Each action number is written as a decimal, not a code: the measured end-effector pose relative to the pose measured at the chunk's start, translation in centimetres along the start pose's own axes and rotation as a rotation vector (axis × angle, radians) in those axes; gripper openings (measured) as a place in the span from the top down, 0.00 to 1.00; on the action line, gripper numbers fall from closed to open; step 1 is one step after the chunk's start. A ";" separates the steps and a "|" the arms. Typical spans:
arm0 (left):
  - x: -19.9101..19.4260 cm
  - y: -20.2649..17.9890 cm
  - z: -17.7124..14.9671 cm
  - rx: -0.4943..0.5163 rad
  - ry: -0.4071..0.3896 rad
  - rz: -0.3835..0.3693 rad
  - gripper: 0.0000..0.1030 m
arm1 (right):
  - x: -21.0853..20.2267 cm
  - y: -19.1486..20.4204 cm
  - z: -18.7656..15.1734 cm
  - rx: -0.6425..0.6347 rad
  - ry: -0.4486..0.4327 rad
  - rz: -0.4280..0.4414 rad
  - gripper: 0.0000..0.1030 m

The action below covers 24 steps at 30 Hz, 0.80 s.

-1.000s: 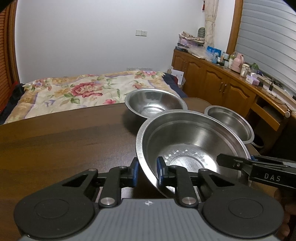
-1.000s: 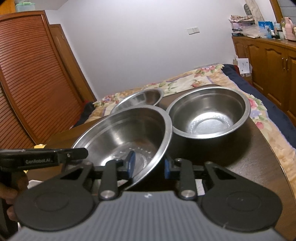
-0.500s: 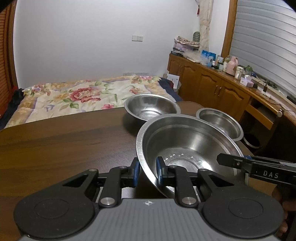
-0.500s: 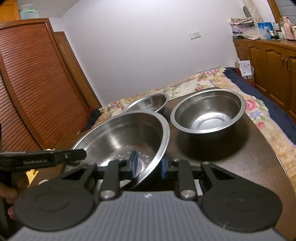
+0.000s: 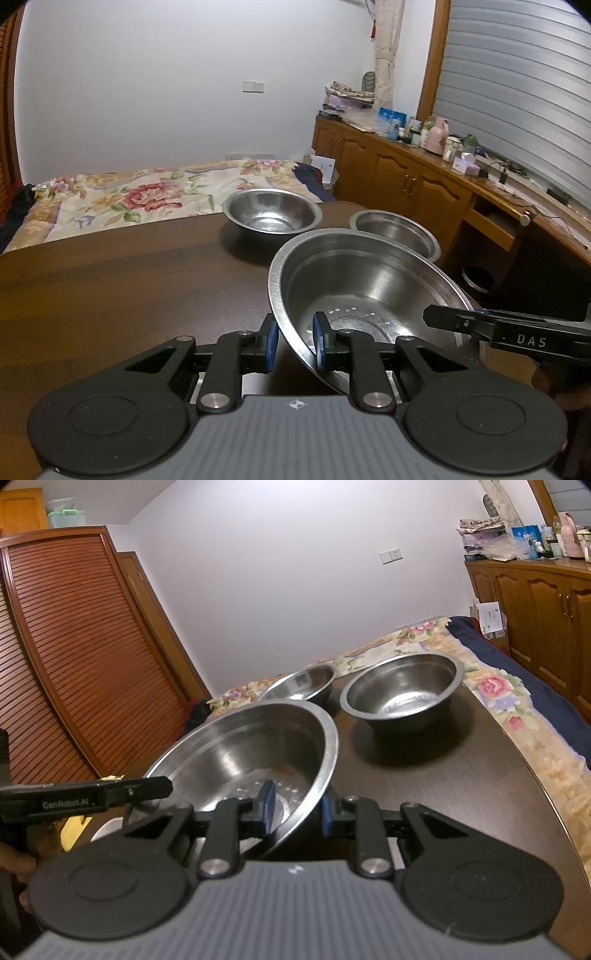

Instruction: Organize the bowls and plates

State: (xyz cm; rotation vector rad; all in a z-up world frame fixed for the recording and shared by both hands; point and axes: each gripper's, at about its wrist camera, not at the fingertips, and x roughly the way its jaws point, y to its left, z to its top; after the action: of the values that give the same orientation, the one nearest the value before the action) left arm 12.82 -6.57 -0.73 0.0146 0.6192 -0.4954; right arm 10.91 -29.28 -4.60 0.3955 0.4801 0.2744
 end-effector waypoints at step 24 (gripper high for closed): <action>-1.0 -1.7 -3.3 -0.005 0.044 -0.059 0.78 | -2.4 -1.1 -2.3 0.021 0.014 -0.016 0.74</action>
State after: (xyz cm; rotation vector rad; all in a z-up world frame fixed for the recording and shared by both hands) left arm 9.56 -7.13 -2.64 0.0027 0.6656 -0.5523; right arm 7.89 -30.38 -5.93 0.4100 0.5004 0.2575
